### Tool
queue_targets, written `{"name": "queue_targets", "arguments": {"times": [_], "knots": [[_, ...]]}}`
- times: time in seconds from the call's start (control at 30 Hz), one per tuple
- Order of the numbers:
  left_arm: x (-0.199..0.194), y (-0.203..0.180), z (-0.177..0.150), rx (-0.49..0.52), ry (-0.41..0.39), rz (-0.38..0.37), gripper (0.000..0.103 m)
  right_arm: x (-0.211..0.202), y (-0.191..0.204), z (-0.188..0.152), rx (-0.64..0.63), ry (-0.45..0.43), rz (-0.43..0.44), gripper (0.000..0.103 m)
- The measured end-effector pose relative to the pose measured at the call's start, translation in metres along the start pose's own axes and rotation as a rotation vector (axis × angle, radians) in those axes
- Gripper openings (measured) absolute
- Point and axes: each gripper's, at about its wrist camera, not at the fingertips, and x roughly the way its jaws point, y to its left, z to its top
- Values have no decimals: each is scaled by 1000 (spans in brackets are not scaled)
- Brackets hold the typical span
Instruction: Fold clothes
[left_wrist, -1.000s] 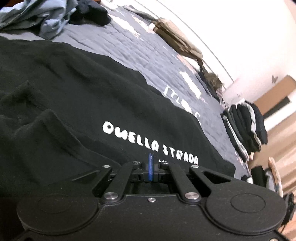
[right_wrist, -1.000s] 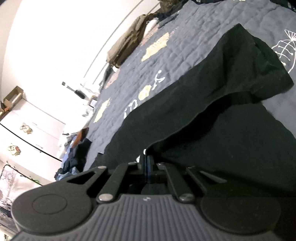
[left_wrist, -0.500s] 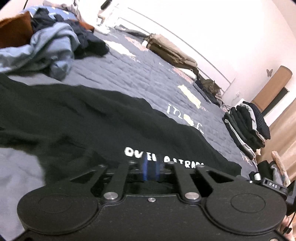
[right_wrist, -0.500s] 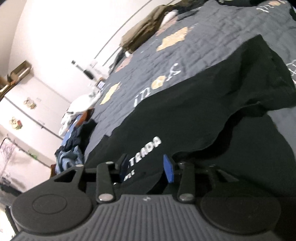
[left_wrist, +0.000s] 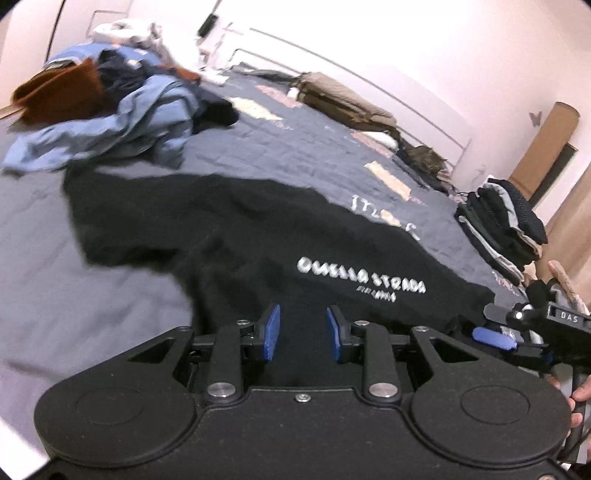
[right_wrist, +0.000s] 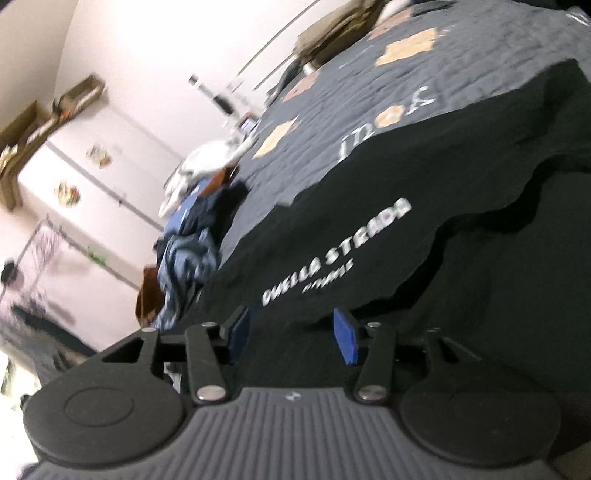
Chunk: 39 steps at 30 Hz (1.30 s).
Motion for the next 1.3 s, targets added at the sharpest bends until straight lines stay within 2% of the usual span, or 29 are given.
{"name": "queue_targets", "arguments": {"times": [0.13, 0.2, 0.33, 0.5, 0.73, 0.9, 1.2, 1.3], "knots": [[-17, 12, -12, -20, 7, 7, 29, 1, 18, -18, -47, 17, -4, 50], [-25, 19, -17, -41, 1, 13, 33, 0, 23, -29, -42, 24, -8, 52], [-37, 31, -21, -51, -4, 28, 35, 4, 42, -50, -88, 57, 6, 66], [-46, 37, -30, 23, 3, 59, 32, 9, 63, -71, -108, 83, 38, 76], [-48, 41, -42, 116, 25, 64, 32, 21, 81, -103, -146, 131, 21, 90], [-48, 37, -46, 165, 31, 30, 33, 25, 94, -122, -202, 155, 7, 93], [-28, 36, -49, 175, 79, 28, 36, 26, 91, -140, -189, 195, -7, 95], [-21, 39, -50, 165, 96, 23, 36, 28, 84, -137, -157, 180, -15, 95]]}}
